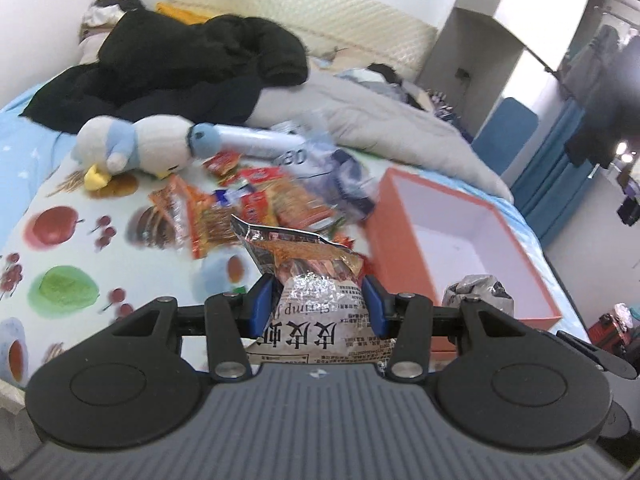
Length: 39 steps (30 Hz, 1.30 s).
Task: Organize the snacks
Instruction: 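Carry both held bags up and over the open pink box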
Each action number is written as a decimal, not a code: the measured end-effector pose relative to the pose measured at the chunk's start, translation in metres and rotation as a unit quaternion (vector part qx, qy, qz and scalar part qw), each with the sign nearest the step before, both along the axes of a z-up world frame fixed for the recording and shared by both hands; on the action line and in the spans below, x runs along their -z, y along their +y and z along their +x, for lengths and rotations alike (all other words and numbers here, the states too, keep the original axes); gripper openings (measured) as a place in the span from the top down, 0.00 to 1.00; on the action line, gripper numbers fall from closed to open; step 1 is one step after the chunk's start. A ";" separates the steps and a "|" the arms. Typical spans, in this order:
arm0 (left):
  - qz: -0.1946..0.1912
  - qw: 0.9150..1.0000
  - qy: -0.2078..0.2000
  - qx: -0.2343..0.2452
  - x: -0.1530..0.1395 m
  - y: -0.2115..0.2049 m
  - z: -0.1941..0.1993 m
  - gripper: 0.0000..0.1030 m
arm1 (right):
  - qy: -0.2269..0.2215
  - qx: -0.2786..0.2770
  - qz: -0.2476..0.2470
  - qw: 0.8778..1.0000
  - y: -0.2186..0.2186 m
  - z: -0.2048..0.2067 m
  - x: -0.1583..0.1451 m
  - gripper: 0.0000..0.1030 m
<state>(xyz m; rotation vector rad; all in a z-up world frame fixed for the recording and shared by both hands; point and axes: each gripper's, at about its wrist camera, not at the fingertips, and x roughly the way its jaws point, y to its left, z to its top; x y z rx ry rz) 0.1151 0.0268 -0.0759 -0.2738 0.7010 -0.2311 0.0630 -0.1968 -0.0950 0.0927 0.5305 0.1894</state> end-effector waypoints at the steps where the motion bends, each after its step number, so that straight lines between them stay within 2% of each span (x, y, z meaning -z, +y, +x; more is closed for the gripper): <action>1: -0.004 1.000 -0.002 0.005 -0.004 -0.004 -0.003 0.48 | -0.003 0.004 -0.002 1.000 -0.003 -0.005 -0.004 0.57; 9: -0.035 0.998 -0.020 0.040 -0.025 -0.036 -0.026 0.48 | -0.018 0.048 -0.003 0.999 -0.033 -0.039 -0.028 0.57; 13: -0.029 0.997 -0.031 0.064 -0.034 -0.057 -0.034 0.48 | -0.025 0.069 -0.016 0.997 -0.045 -0.055 -0.035 0.57; 19: -0.027 0.995 -0.016 0.092 -0.034 -0.088 -0.026 0.48 | -0.014 0.097 -0.002 0.995 -0.069 -0.065 -0.032 0.57; 26: -0.016 0.993 0.008 0.115 -0.030 -0.130 0.015 0.48 | -0.002 0.123 0.012 0.992 -0.104 -0.044 -0.027 0.57; 39: 0.032 0.985 0.043 0.163 -0.001 -0.223 0.124 0.48 | 0.024 0.144 0.027 0.989 -0.170 0.030 -0.003 0.57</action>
